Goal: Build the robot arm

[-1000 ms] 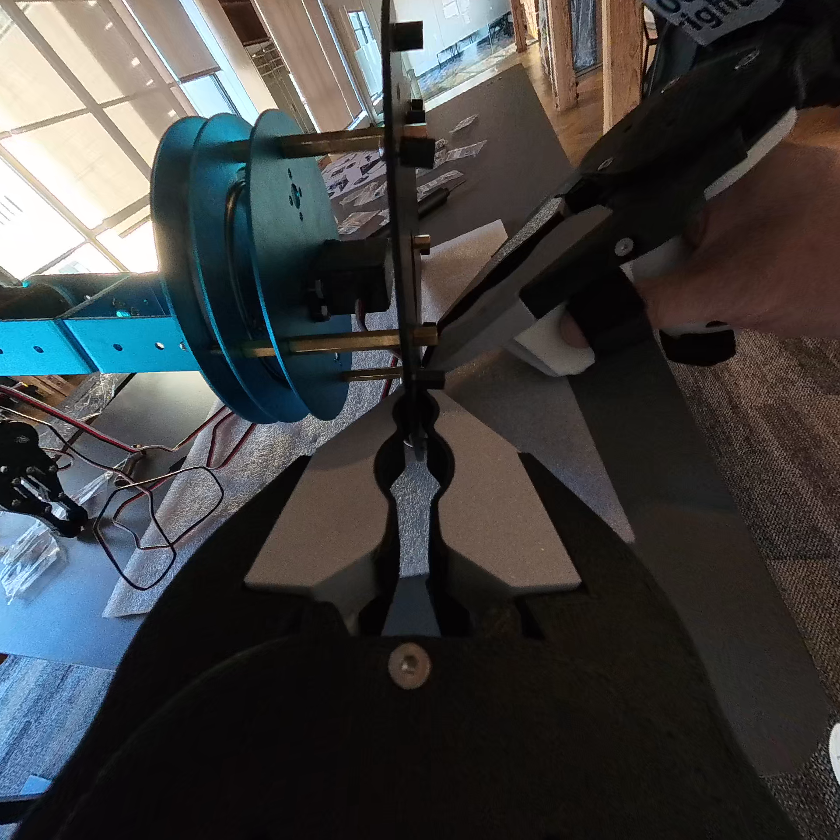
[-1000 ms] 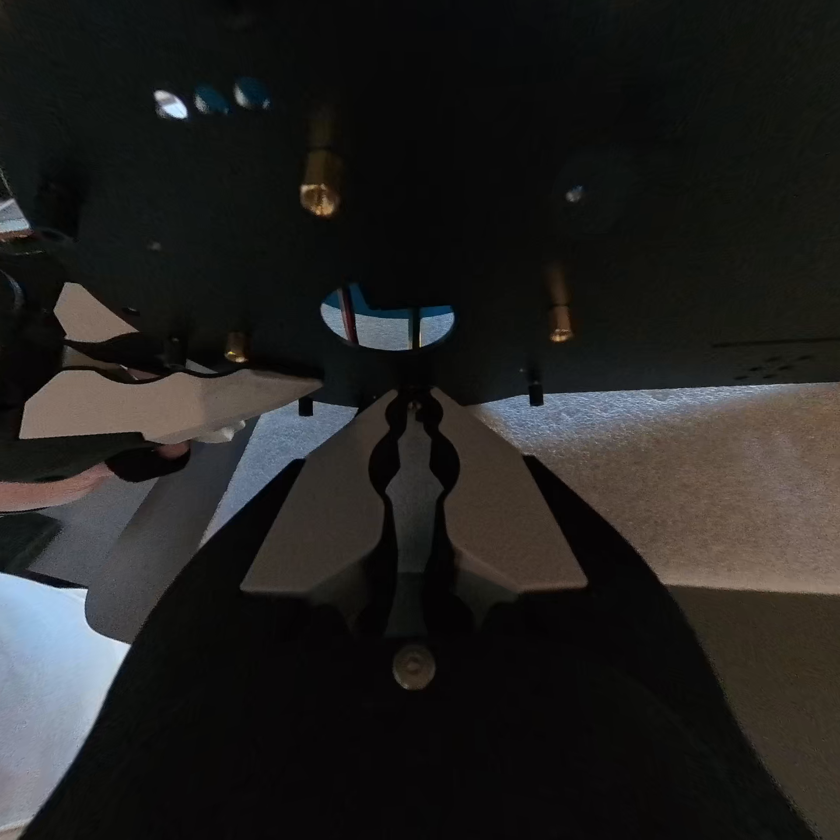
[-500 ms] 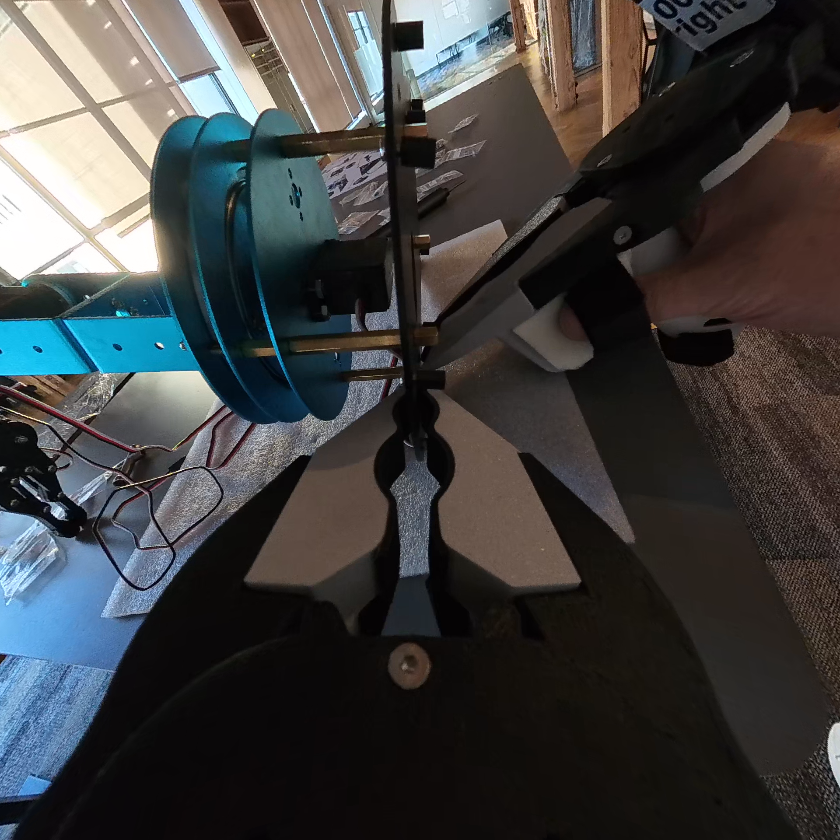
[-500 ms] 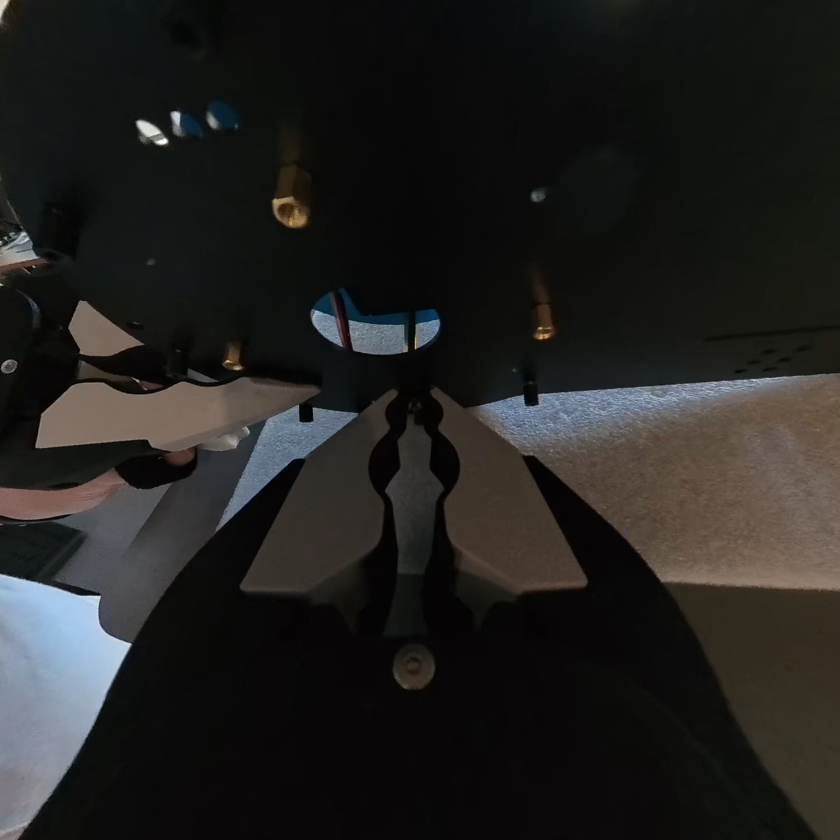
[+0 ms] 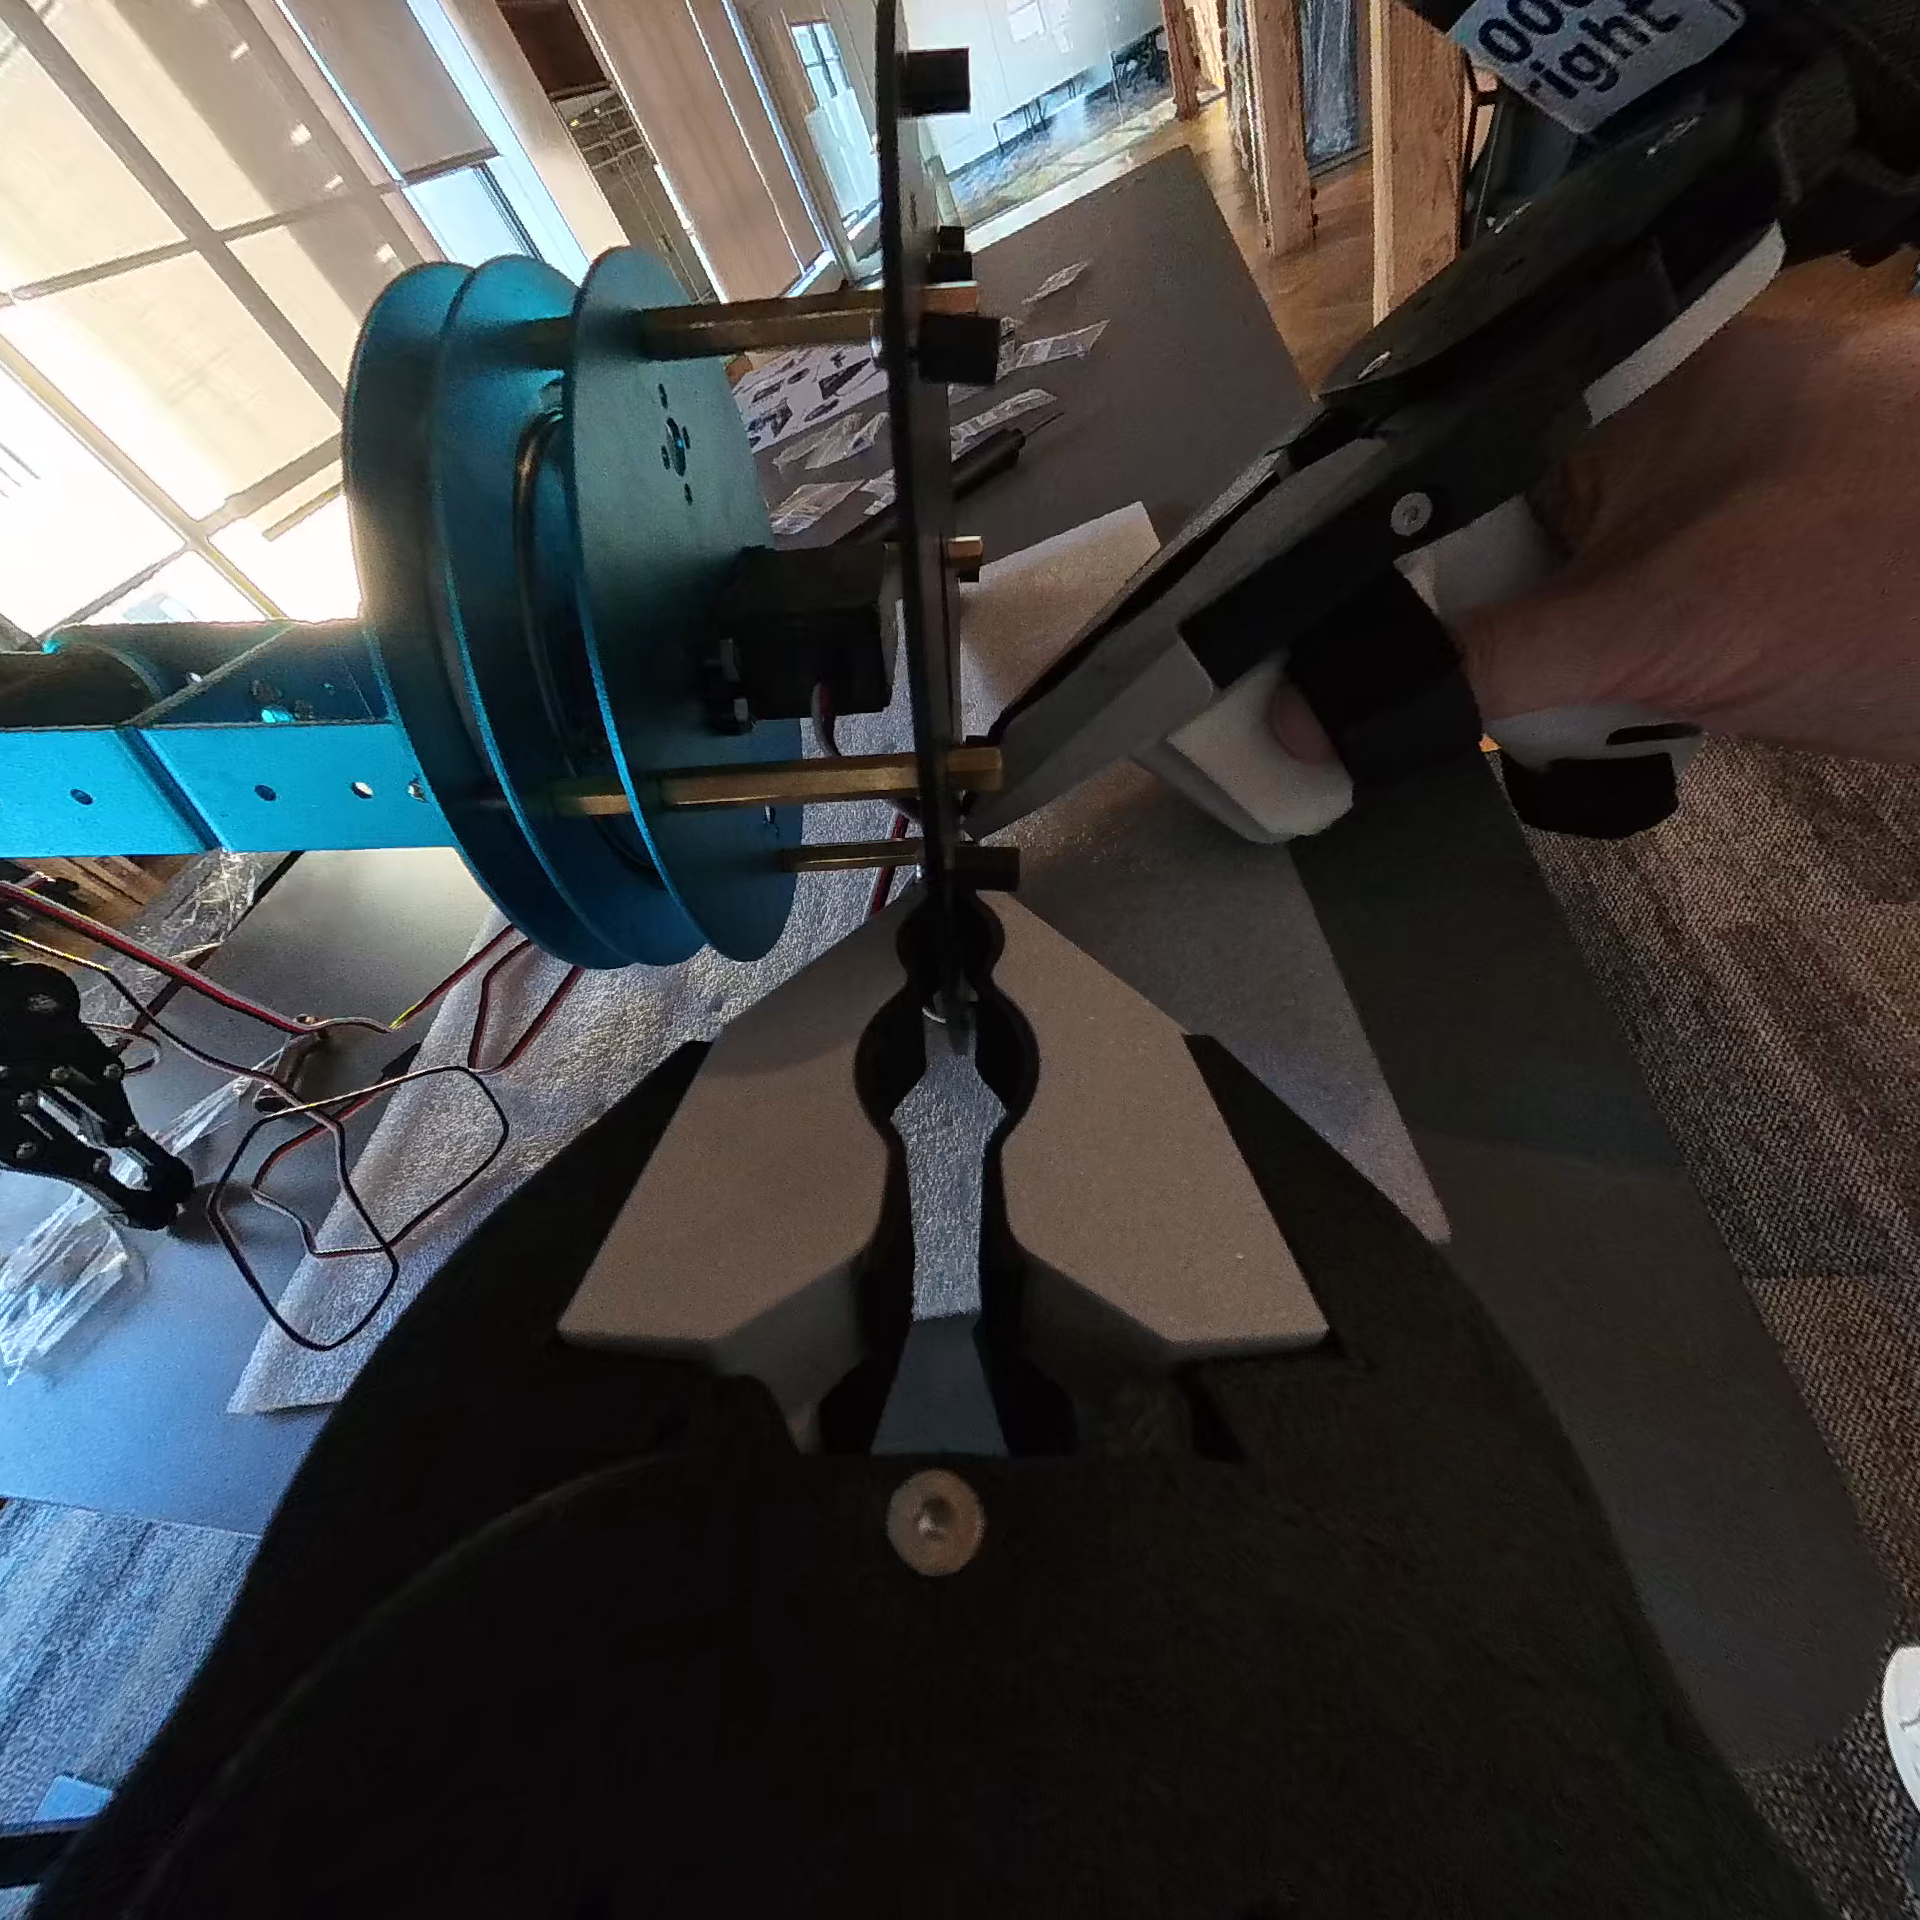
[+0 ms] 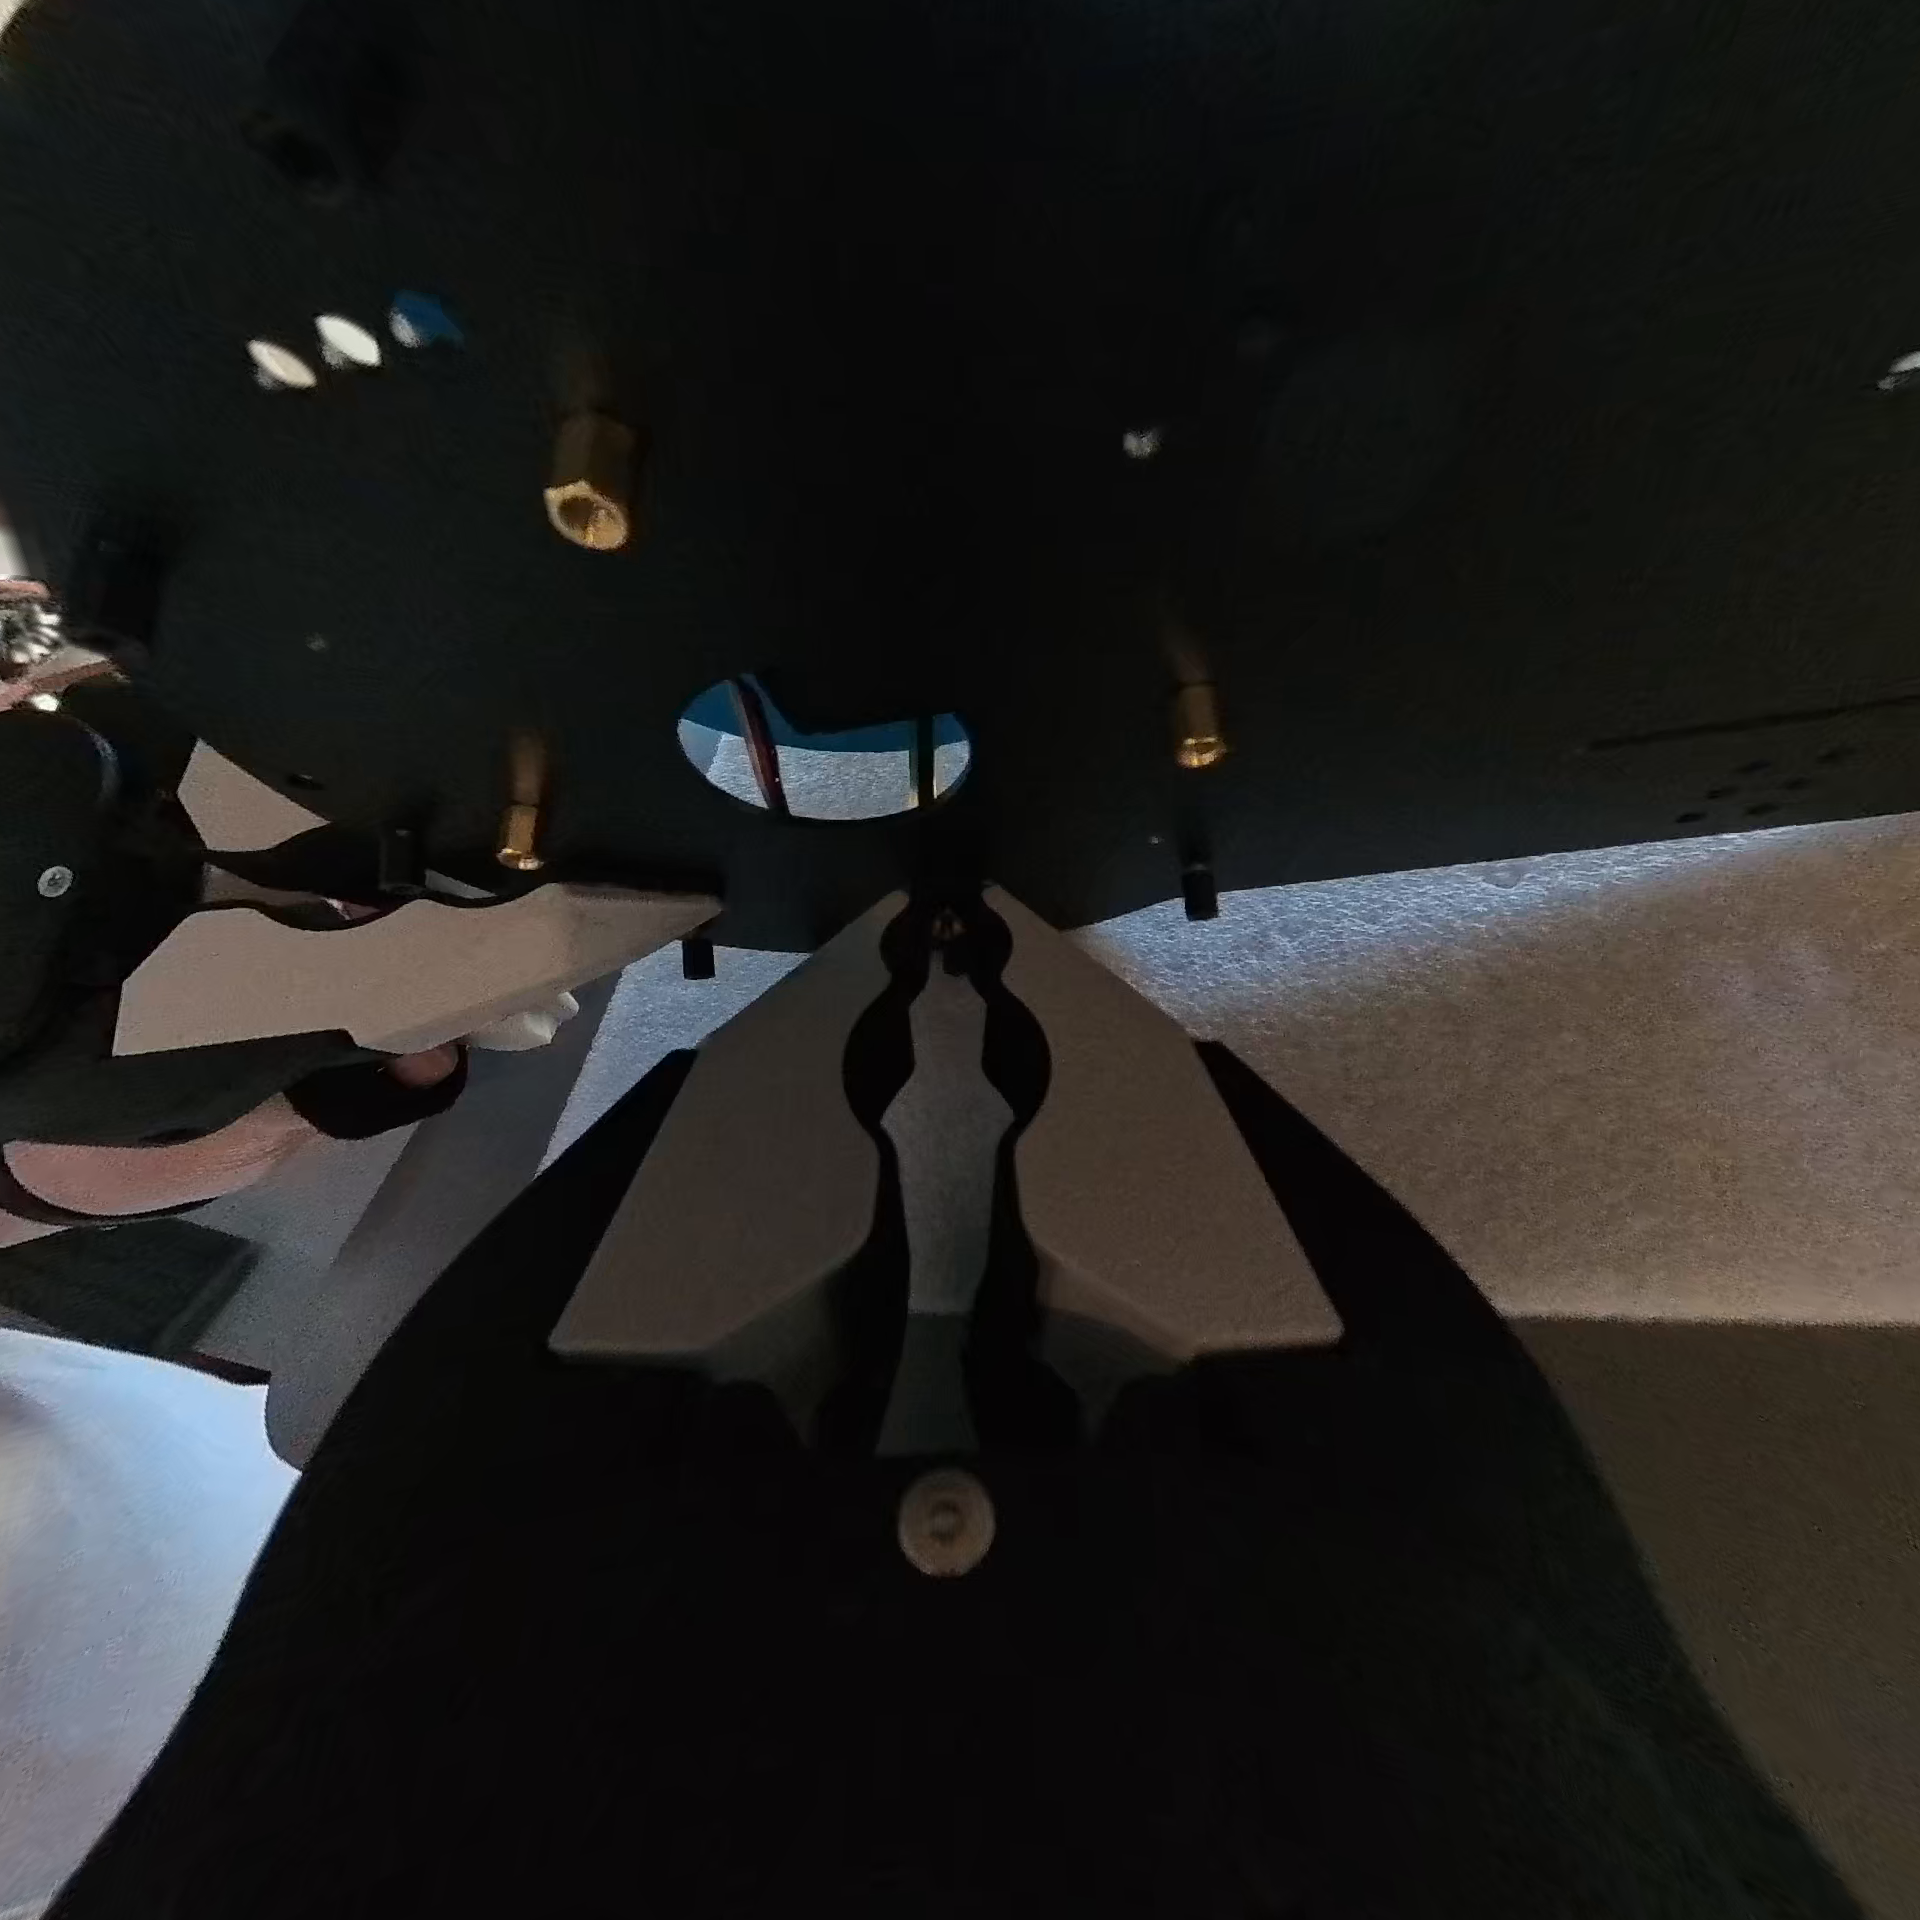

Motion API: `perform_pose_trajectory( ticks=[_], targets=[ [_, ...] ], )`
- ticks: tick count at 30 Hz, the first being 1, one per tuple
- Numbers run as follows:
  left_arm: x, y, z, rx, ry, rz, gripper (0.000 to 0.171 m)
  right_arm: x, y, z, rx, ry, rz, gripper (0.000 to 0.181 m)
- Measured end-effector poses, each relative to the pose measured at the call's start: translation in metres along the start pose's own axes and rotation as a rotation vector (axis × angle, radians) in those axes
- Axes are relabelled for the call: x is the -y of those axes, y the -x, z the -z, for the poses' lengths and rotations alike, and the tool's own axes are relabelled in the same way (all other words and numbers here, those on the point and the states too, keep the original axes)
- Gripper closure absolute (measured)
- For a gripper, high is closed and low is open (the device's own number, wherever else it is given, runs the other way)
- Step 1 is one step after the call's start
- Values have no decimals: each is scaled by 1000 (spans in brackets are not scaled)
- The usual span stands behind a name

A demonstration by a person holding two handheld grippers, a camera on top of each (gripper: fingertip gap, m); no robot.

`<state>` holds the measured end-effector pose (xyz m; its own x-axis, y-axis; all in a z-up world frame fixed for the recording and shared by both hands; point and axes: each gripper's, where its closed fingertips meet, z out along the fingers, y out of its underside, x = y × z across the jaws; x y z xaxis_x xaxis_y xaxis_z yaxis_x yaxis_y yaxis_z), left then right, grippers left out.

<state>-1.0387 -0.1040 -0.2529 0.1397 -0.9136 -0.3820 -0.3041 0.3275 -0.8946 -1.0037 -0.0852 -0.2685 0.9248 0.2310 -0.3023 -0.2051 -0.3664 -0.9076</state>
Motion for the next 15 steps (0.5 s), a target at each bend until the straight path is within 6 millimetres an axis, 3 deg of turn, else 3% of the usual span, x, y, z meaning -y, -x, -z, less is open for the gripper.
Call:
perform_pose_trajectory(
  ticks=[9, 12, 15],
  targets=[
    [0, 0, 0, -4, 0, -3, 171, 2, -4, 2, -6, -11, -25, 177],
    [0, 0, 0, -5, 2, -7, 171, 0, -7, 9, -36, 19, 39, 177],
    [0, 0, 0, -4, 1, -4, 171, -20, -8, 12, -55, 170, 159, 176]
  ],
)
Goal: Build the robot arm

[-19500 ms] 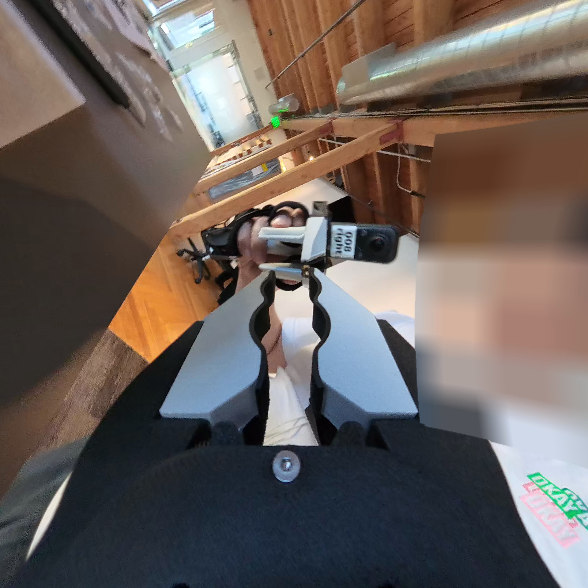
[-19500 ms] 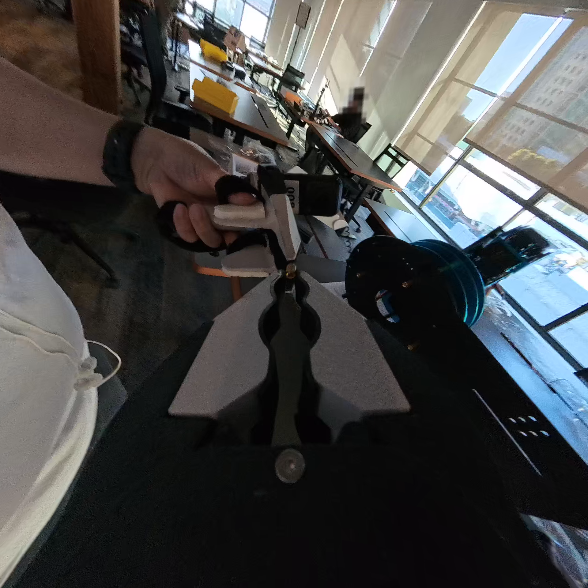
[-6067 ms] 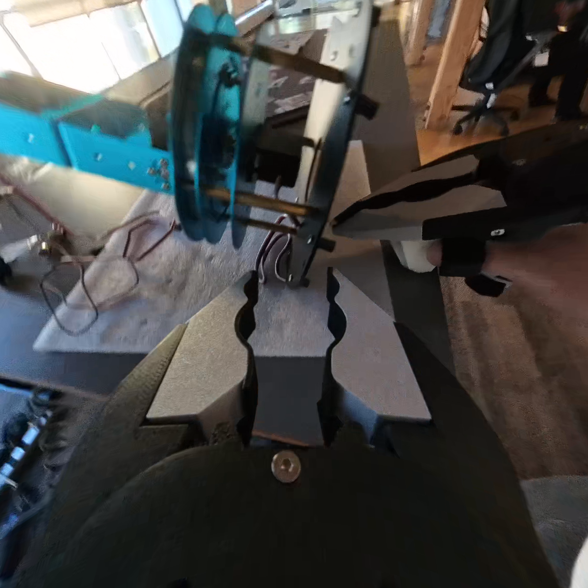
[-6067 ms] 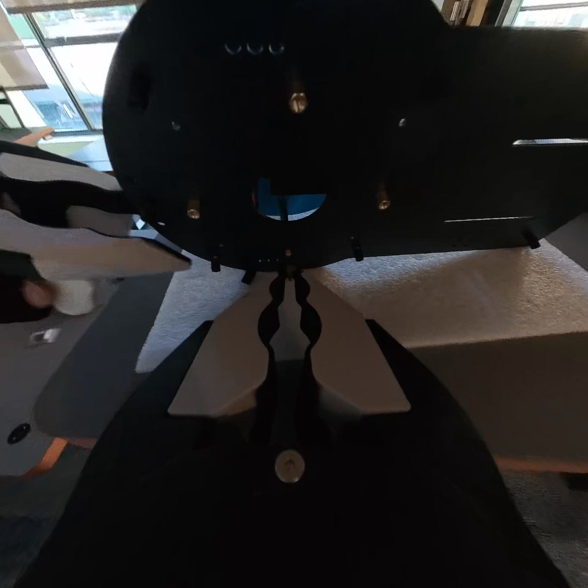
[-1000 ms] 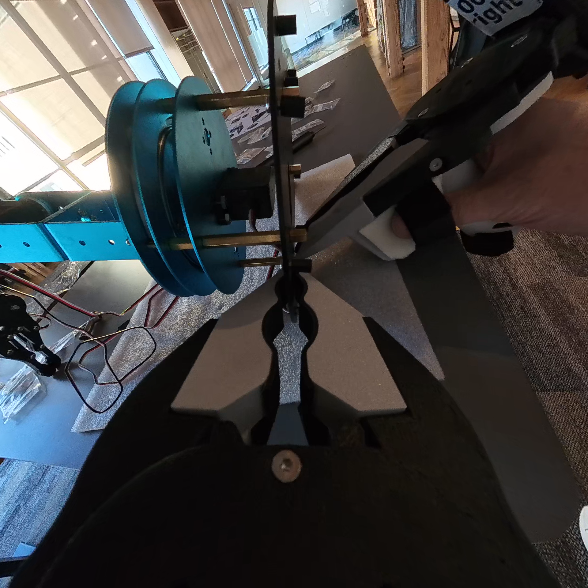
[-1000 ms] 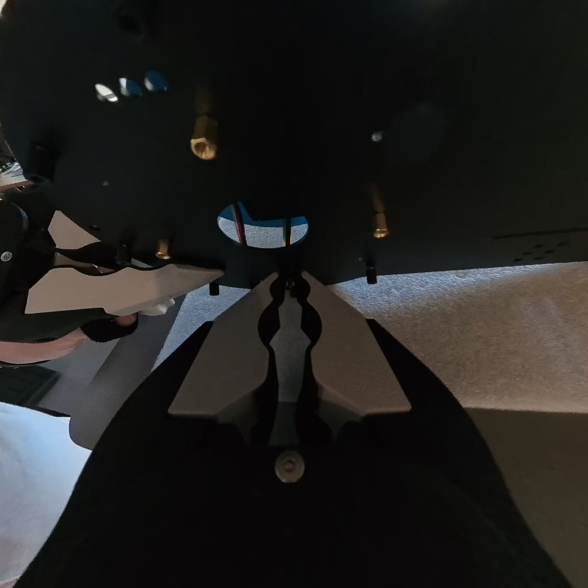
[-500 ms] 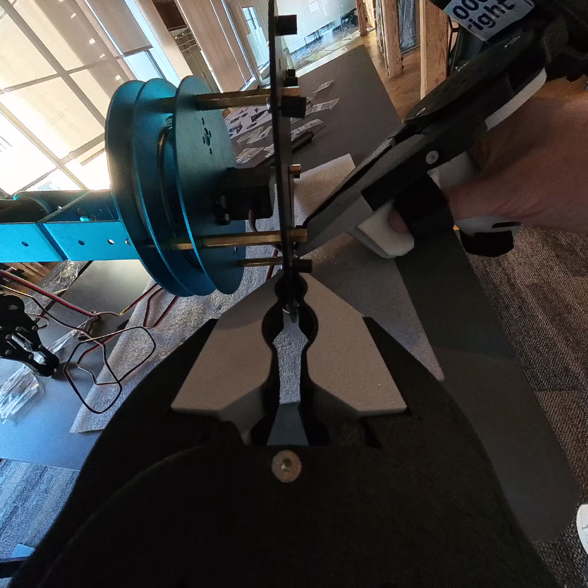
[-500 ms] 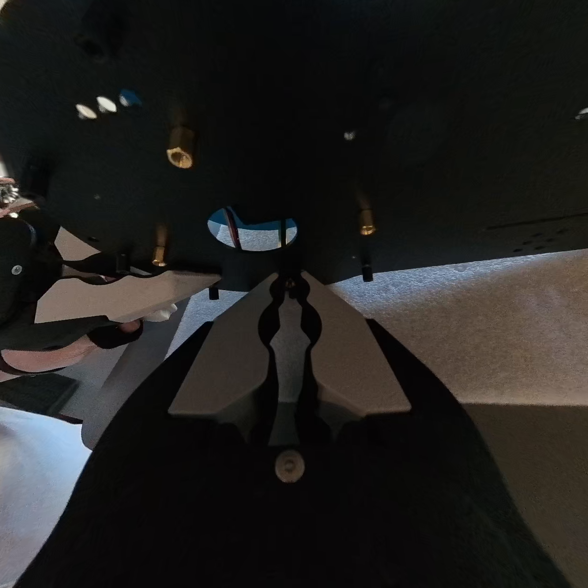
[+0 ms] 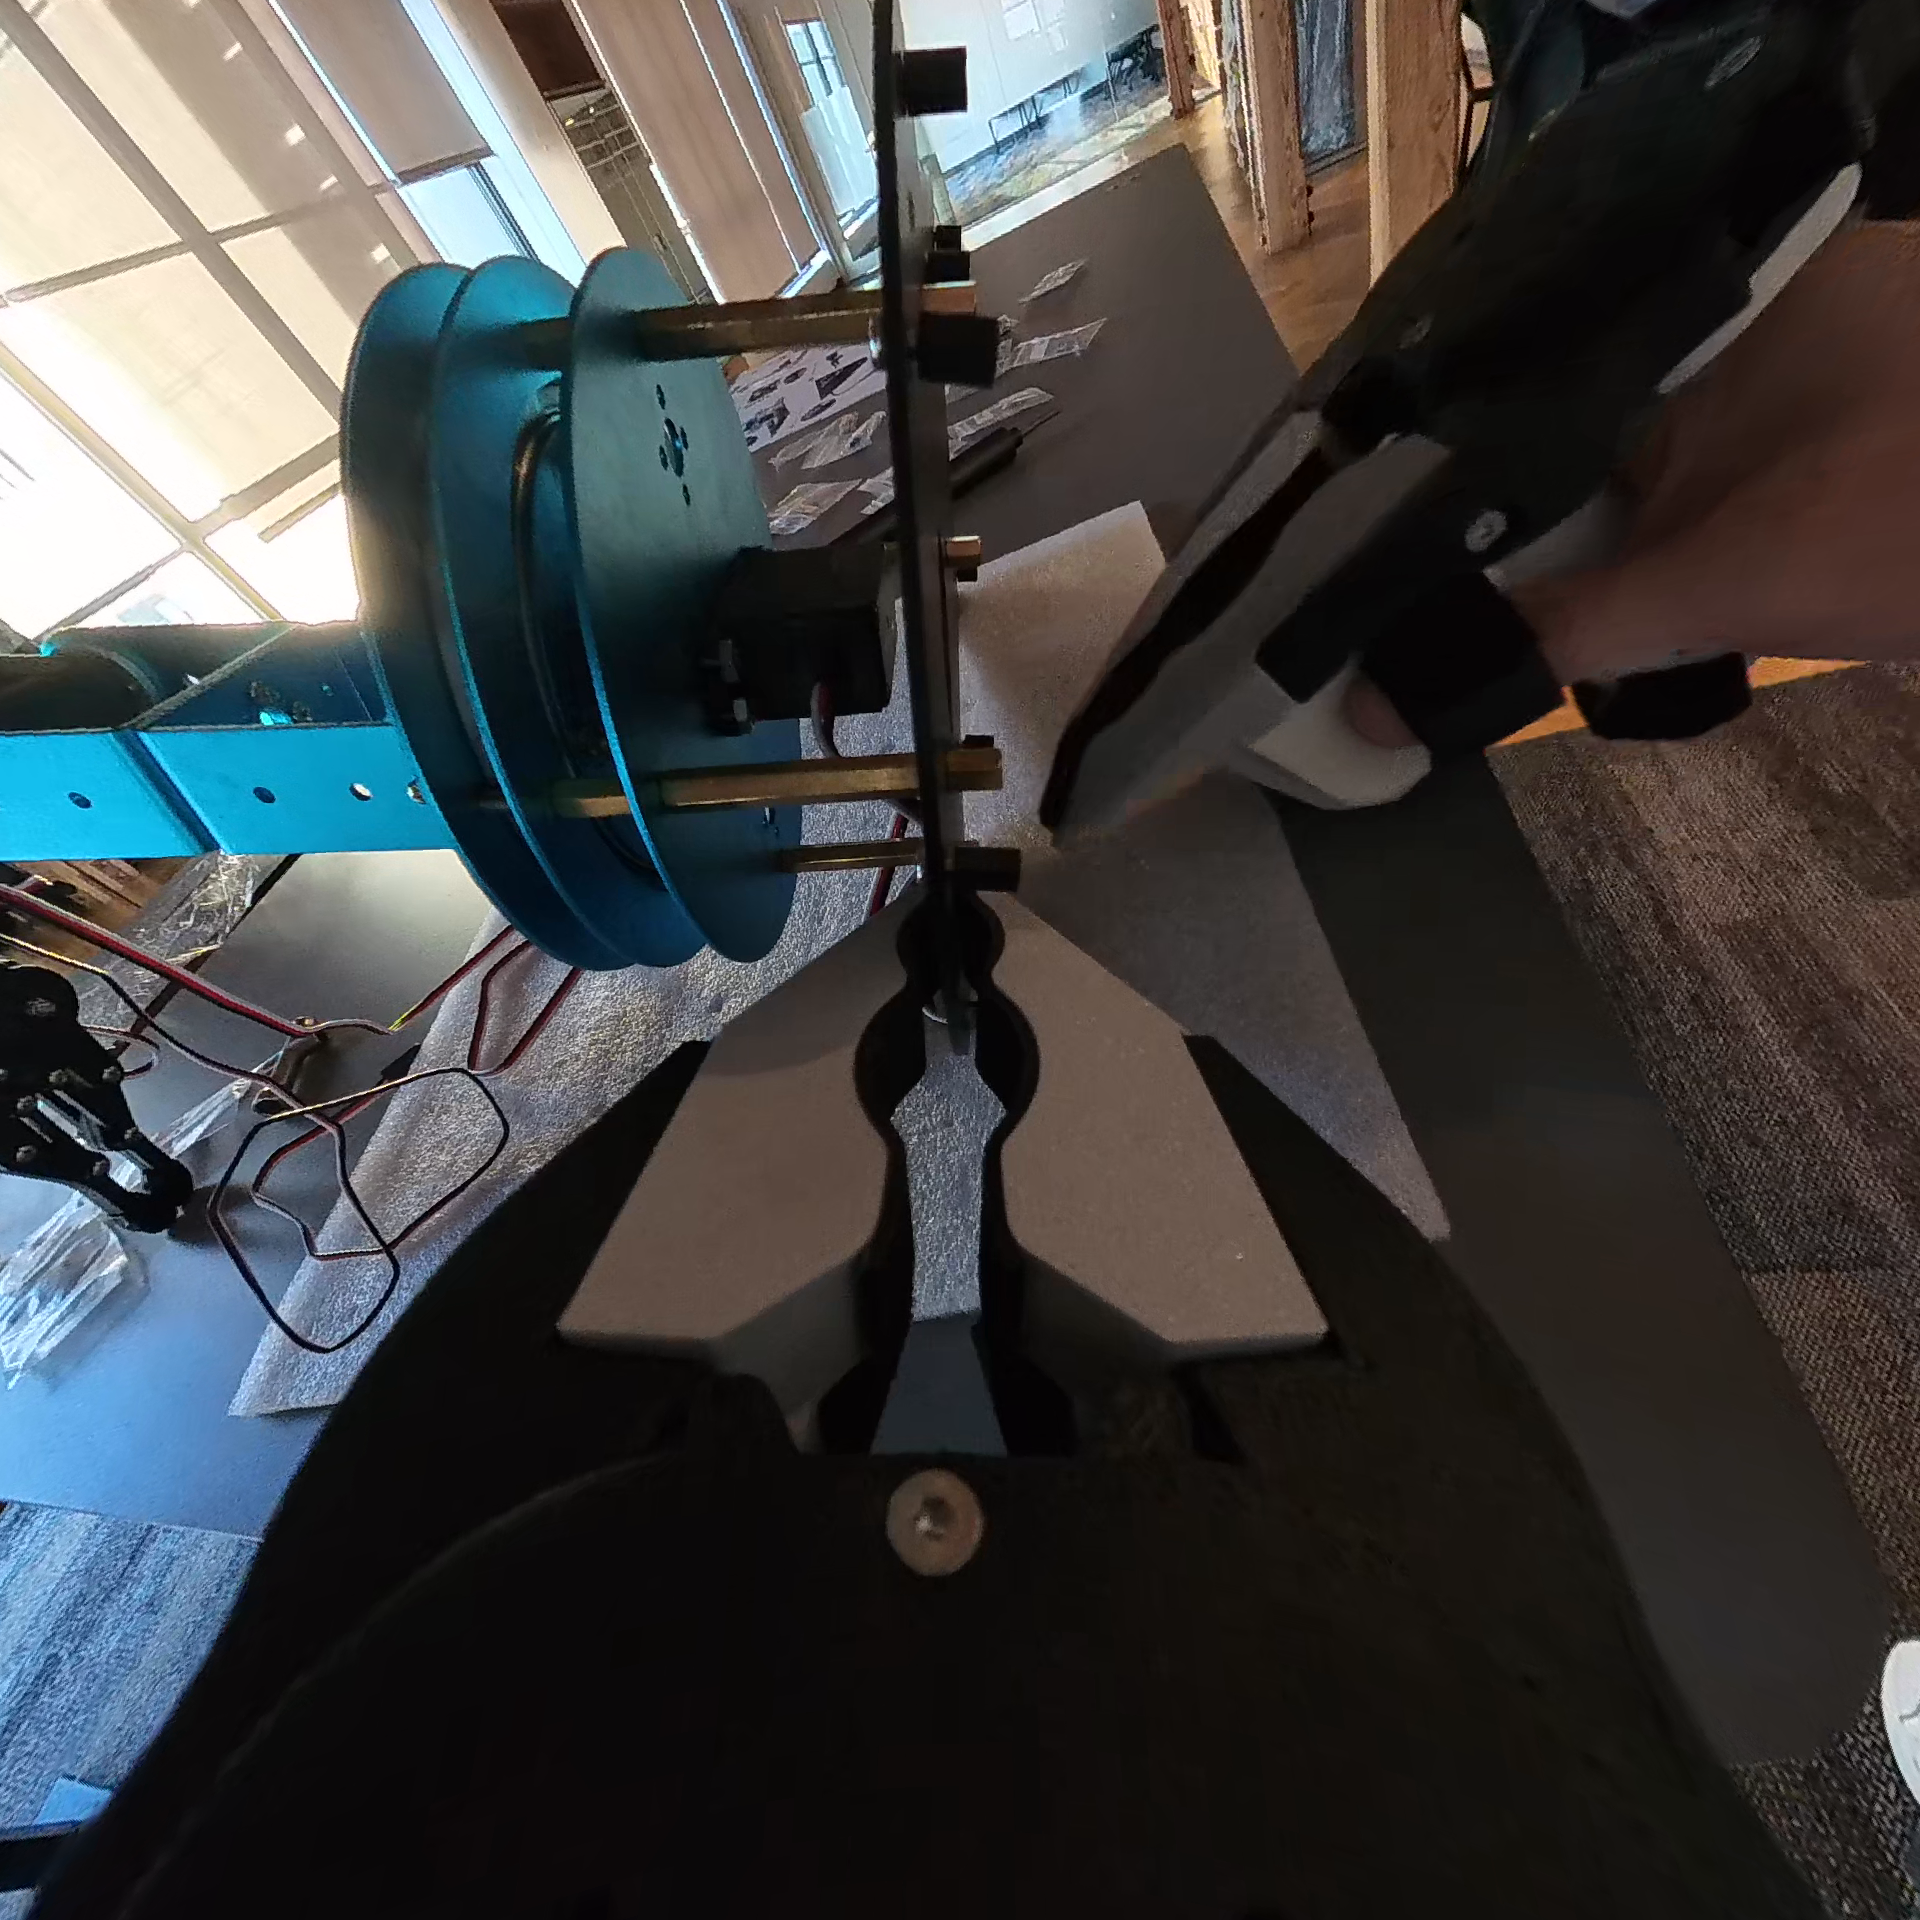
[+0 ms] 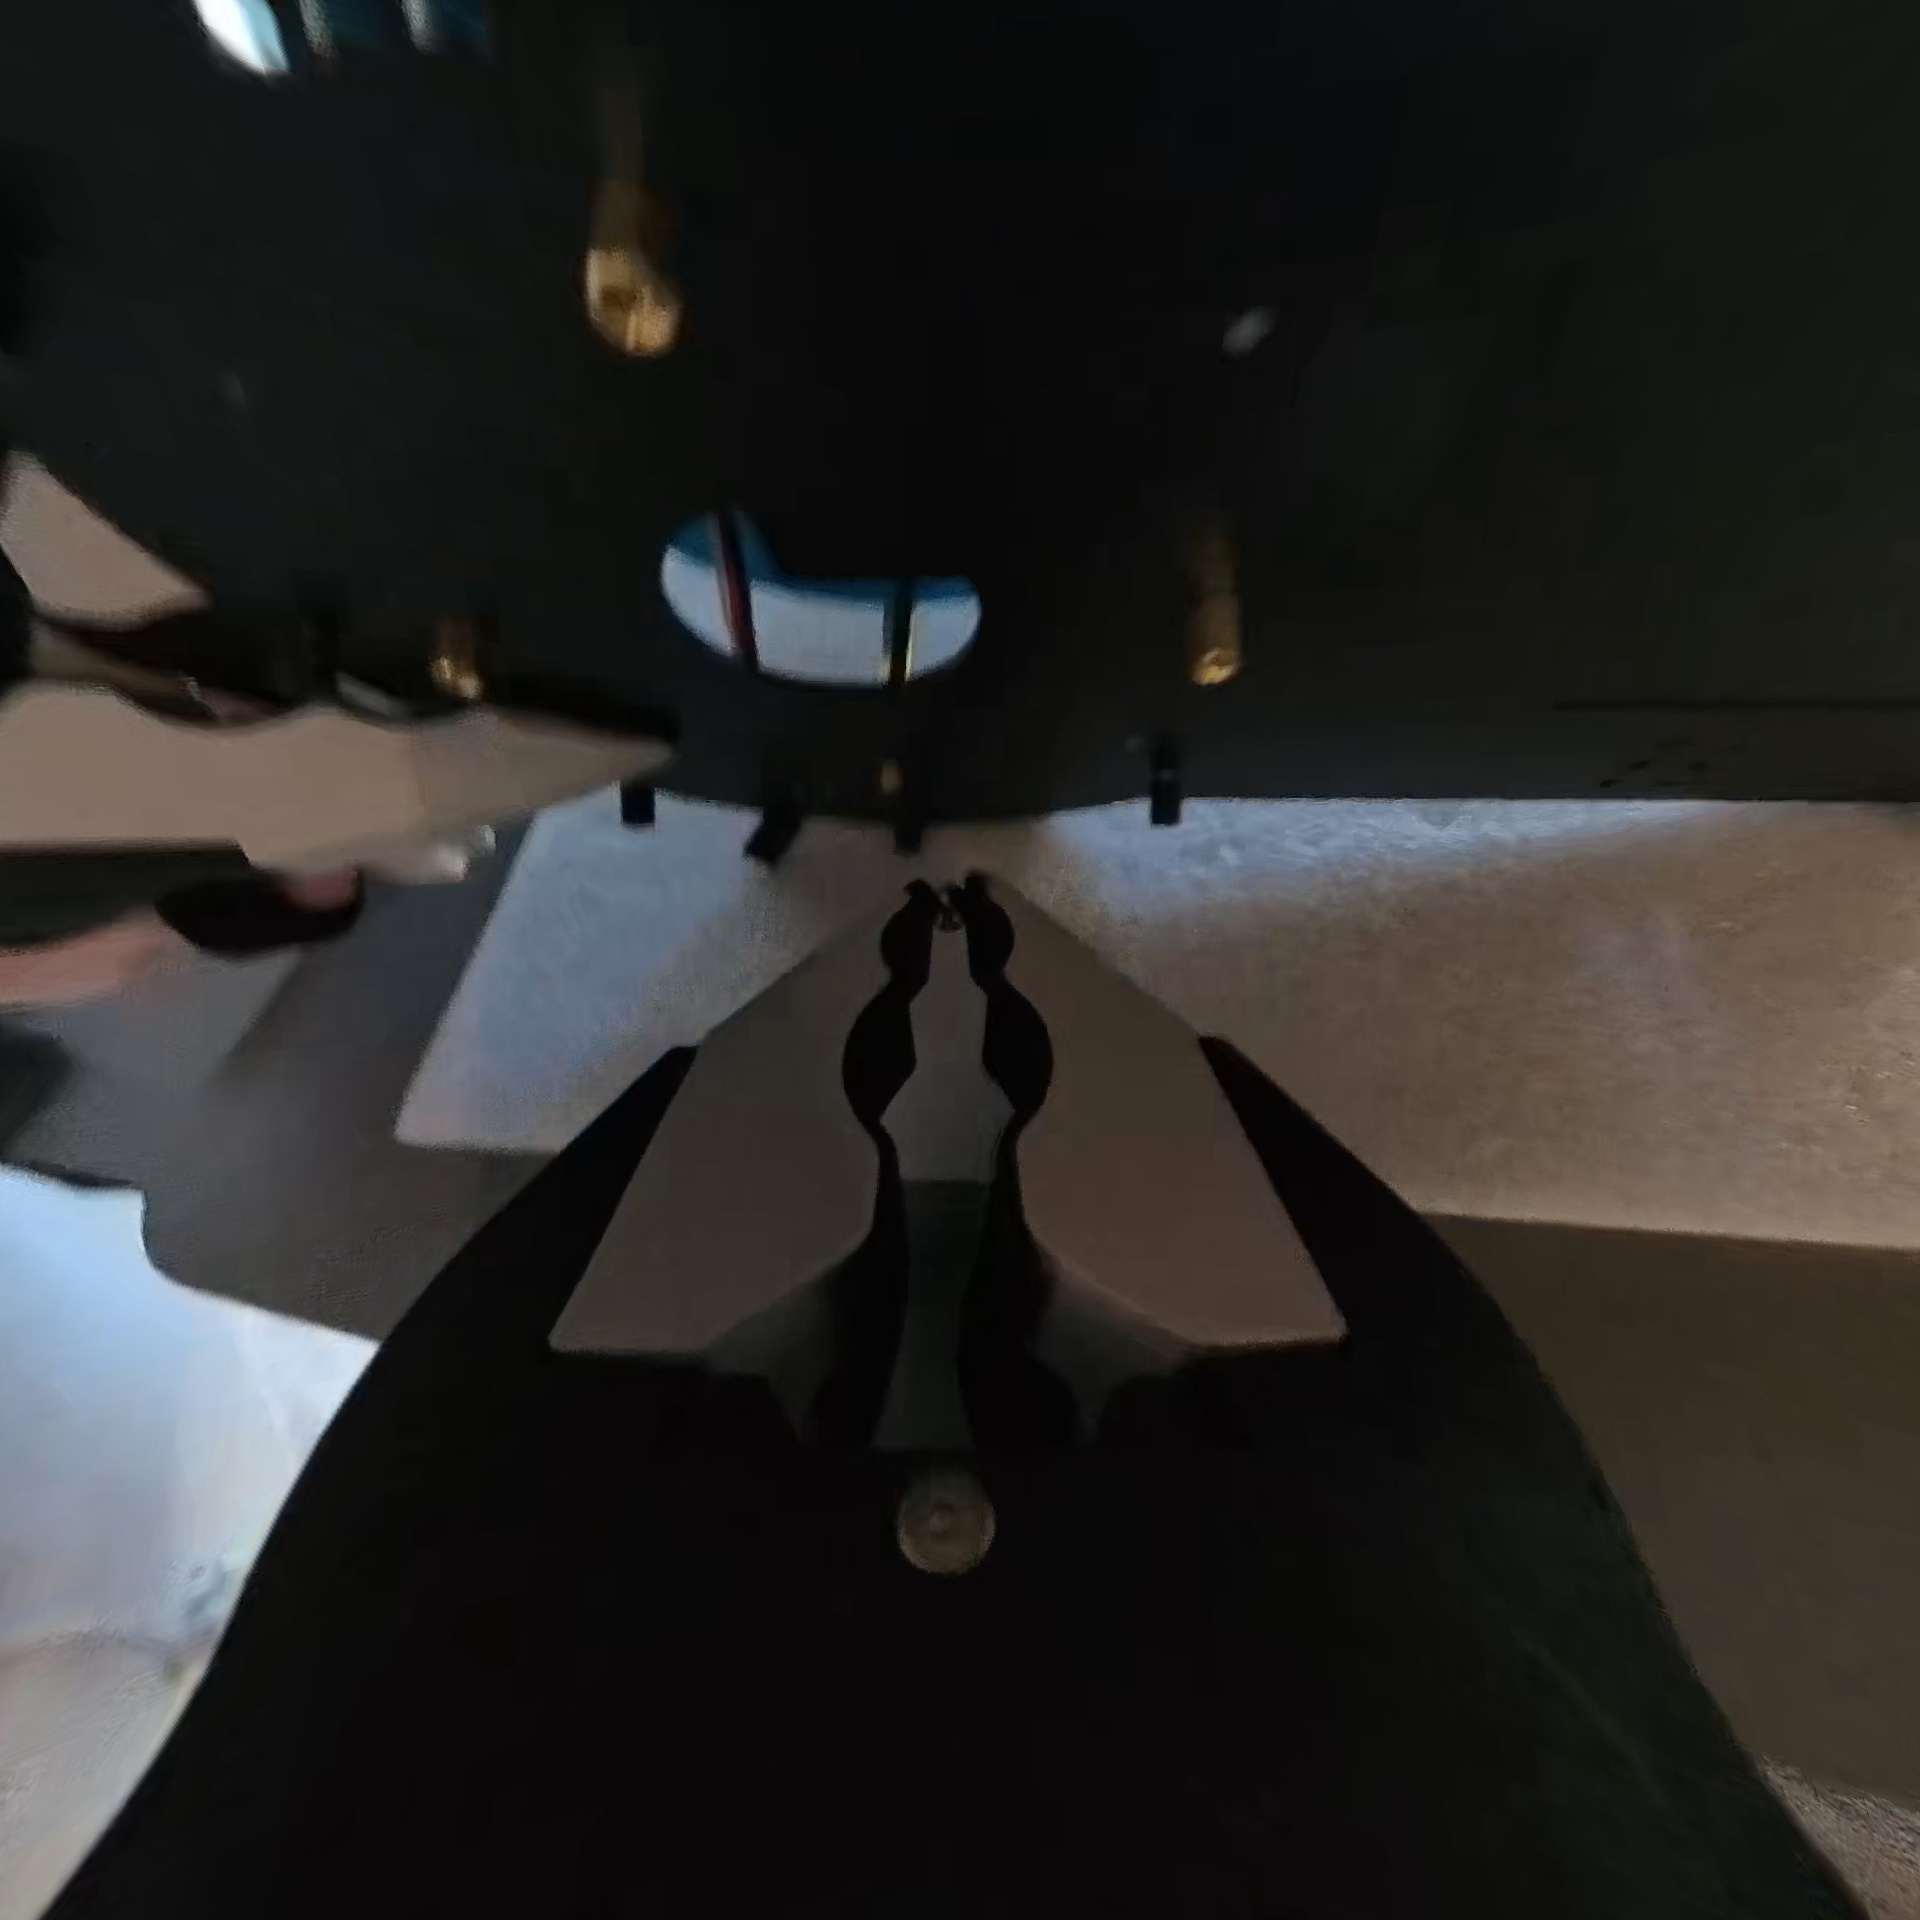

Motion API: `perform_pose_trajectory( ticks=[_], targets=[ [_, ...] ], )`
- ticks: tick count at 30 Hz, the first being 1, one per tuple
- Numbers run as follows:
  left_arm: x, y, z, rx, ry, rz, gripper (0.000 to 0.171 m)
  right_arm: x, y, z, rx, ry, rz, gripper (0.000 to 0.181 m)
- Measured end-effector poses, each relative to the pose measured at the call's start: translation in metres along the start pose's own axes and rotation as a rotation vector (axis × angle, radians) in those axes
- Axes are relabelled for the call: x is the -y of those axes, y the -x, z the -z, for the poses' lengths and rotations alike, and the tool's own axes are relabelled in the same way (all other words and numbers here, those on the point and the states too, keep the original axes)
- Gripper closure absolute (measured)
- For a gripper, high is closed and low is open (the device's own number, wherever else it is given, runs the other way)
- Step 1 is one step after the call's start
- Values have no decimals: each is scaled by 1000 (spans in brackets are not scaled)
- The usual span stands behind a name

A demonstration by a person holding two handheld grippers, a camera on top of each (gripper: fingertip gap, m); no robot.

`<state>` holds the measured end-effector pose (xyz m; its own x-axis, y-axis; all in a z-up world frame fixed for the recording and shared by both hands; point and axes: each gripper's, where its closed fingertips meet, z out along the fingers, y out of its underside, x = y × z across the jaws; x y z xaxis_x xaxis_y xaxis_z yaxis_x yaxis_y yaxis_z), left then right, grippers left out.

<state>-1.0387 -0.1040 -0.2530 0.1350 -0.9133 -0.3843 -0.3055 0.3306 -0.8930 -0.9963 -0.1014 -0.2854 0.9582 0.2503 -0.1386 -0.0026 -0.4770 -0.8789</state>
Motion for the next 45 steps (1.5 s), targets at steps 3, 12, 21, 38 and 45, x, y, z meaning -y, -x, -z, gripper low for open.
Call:
perform_pose_trajectory(
  ticks=[3, 12, 21, 38, 45],
  targets=[
    [0, 0, 0, 2, -1, 2, 171, -3, 5, -2, 23, 38, 77, 177],
    [0, 0, 0, 2, 0, 5, 171, -4, 5, 9, -28, 63, 353, 162],
    [0, 0, 0, 1, 2, 6, 171, -11, 1, 12, -6, 64, 217, 161],
    [0, 0, 0, -5, -2, 7, 171, -7, 6, 11, 78, 29, 279, 169],
    [0, 0, 0, -6, 2, 2, 171, -7, 5, 6, 186, 60, 372, 169]
  ],
)
